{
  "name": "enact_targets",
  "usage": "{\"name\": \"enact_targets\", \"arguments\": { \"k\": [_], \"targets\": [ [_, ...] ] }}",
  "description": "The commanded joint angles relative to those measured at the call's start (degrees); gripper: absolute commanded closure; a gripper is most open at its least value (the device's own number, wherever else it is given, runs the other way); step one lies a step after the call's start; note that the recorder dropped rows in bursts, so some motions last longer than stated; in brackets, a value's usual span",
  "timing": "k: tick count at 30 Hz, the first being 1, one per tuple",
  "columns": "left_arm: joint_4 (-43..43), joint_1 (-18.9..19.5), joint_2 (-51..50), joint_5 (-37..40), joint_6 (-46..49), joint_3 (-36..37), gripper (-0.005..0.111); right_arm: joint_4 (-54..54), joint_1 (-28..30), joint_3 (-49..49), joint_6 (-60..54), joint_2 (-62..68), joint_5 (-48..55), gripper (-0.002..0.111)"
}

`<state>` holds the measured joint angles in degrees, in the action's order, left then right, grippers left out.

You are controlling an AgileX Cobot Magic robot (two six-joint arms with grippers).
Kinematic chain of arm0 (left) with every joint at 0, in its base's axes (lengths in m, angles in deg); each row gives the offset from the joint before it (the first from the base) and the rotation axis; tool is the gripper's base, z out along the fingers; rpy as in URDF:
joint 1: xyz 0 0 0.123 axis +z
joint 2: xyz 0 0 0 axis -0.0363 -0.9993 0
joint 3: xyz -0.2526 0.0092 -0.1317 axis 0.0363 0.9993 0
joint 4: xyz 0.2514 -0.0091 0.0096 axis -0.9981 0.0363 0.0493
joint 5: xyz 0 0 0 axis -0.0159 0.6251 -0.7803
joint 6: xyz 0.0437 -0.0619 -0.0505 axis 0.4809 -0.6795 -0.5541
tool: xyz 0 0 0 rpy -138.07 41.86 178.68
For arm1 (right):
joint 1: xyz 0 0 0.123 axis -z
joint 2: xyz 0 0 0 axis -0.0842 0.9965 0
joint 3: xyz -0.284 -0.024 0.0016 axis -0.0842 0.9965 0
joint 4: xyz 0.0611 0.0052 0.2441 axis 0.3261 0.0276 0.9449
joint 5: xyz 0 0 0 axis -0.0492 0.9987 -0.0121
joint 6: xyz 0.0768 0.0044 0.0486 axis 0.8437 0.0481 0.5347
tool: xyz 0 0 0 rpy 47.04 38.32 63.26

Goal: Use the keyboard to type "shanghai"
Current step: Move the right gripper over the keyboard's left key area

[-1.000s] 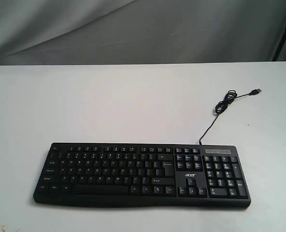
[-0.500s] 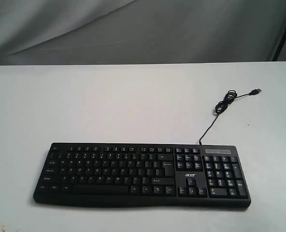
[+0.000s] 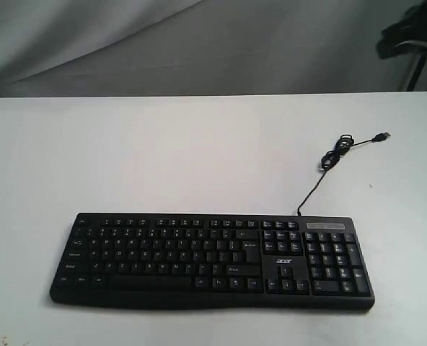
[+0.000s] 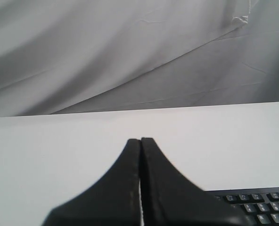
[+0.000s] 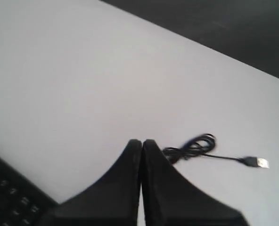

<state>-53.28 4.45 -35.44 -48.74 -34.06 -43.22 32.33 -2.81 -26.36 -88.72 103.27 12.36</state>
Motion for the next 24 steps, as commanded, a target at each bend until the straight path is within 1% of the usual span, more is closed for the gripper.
{"name": "enact_targets", "arguments": {
  "k": [1, 5, 8, 11, 15, 18, 24],
  "targets": [
    [0.00, -0.37, 0.14, -0.34, -0.15, 0.10, 0.107, 0.41, -11.13, -0.36, -1.60, 2.65, -3.16, 0.108],
    [0.00, -0.37, 0.14, -0.34, -0.15, 0.10, 0.107, 0.15, -22.59, -0.36, -1.60, 6.19, -9.47, 0.108],
    [0.00, -0.37, 0.14, -0.34, -0.15, 0.10, 0.107, 0.15, -29.39, -0.36, -2.98, 10.05, -11.98, 0.108],
    [0.00, -0.37, 0.14, -0.34, -0.15, 0.10, 0.107, -0.20, -34.91, -0.59, -3.09, 14.07, -13.43, 0.108],
    [0.00, -0.37, 0.14, -0.34, -0.15, 0.10, 0.107, -2.31, -40.57, -4.31, -2.85, 20.44, -10.57, 0.108],
    [0.00, -0.37, 0.14, -0.34, -0.15, 0.10, 0.107, -2.31, -43.94, -8.05, -2.85, 24.98, -10.43, 0.108],
    [0.00, -0.37, 0.14, -0.34, -0.15, 0.10, 0.107, -2.86, -48.00, -14.05, -2.85, 30.77, -10.18, 0.108]
  ]
}}
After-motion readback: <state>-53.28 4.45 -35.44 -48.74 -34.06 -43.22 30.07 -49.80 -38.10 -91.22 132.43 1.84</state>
